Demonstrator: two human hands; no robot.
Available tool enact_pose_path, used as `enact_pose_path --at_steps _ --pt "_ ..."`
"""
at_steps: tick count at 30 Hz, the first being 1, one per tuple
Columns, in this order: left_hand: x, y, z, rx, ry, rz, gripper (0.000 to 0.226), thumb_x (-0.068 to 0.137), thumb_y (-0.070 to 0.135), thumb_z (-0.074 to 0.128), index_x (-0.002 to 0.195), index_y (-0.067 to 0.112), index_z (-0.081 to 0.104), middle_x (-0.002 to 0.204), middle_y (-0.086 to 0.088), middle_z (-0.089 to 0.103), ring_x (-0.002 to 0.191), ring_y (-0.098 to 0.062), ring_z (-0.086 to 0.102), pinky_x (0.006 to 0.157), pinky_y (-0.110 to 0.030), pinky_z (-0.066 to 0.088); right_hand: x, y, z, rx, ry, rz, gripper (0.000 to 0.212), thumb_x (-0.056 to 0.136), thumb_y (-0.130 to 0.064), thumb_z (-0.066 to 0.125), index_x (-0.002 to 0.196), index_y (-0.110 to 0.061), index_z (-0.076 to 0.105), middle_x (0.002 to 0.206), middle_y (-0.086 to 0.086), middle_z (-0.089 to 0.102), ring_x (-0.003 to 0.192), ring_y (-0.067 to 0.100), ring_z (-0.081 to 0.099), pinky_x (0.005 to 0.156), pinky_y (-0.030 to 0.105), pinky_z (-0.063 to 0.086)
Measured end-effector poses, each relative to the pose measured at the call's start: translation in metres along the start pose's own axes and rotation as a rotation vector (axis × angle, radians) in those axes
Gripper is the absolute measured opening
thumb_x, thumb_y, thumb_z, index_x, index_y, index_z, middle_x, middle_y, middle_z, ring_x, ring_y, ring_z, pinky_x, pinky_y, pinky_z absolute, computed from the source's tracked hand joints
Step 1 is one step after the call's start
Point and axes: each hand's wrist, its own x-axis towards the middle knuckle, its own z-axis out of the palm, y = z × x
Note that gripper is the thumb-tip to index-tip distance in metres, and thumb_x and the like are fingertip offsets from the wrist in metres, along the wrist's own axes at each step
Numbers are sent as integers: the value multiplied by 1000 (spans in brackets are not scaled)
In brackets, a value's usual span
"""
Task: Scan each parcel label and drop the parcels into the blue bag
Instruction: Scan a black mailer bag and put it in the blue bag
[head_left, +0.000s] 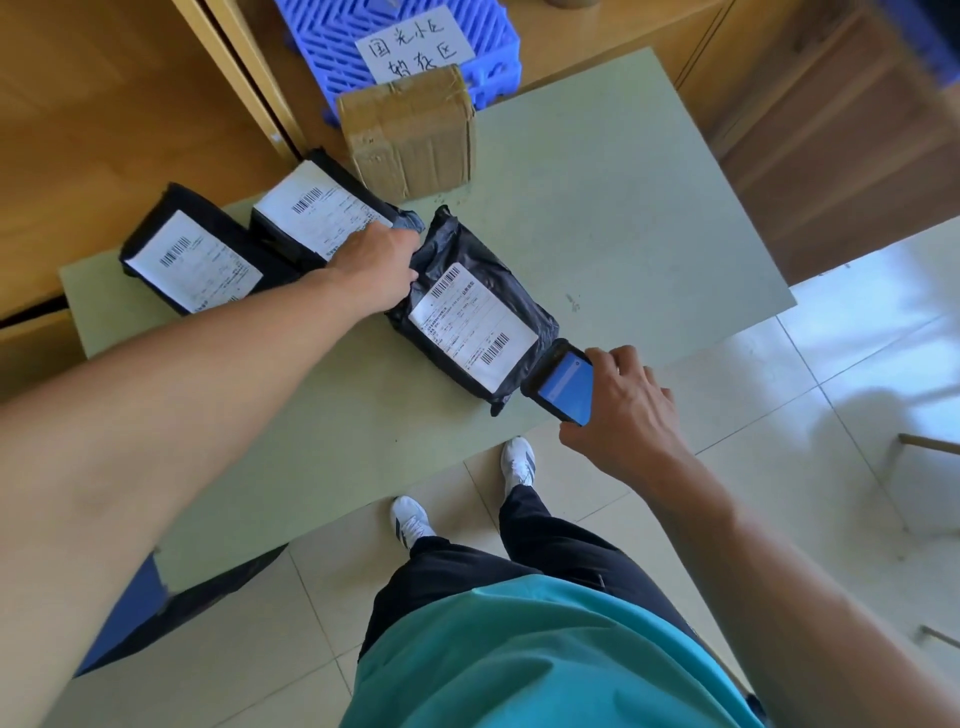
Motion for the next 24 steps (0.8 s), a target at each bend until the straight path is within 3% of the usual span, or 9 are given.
enact_pose_path --at_steps 8,13,18,24 --pt "-56 -28 -14 -14 -12 32 11 98 25 62 93 17 58 93 -12 59 80 -33 57 69 -42 52 -2 -54 -12 97 35 -68 86 68 -41 77 142 -21 39 123 1 41 105 27 50 90 41 43" --pt "-92 -65 -22 -42 15 -28 16 99 29 62 109 17 64 102 -12 63 83 -32 60 72 -40 55 -5 -97 -10 123 49 -169 86 68 -42 77 142 -26 37 122 -2 40 106 25 51 88 40 44" --pt "-134 -121 -26 -108 55 -103 13 98 29 63 106 18 65 98 -8 61 88 -31 60 65 -34 46 -10 -147 -3 124 51 -300 84 70 -42 76 142 -26 36 122 -3 40 107 23 49 86 37 41" --pt "-204 -203 -24 -119 76 -248 16 98 28 64 111 20 67 91 -5 58 73 -24 56 60 -32 44 -19 -221 11 76 29 -451 90 67 -44 78 143 -26 34 121 -2 39 106 22 48 86 40 46"
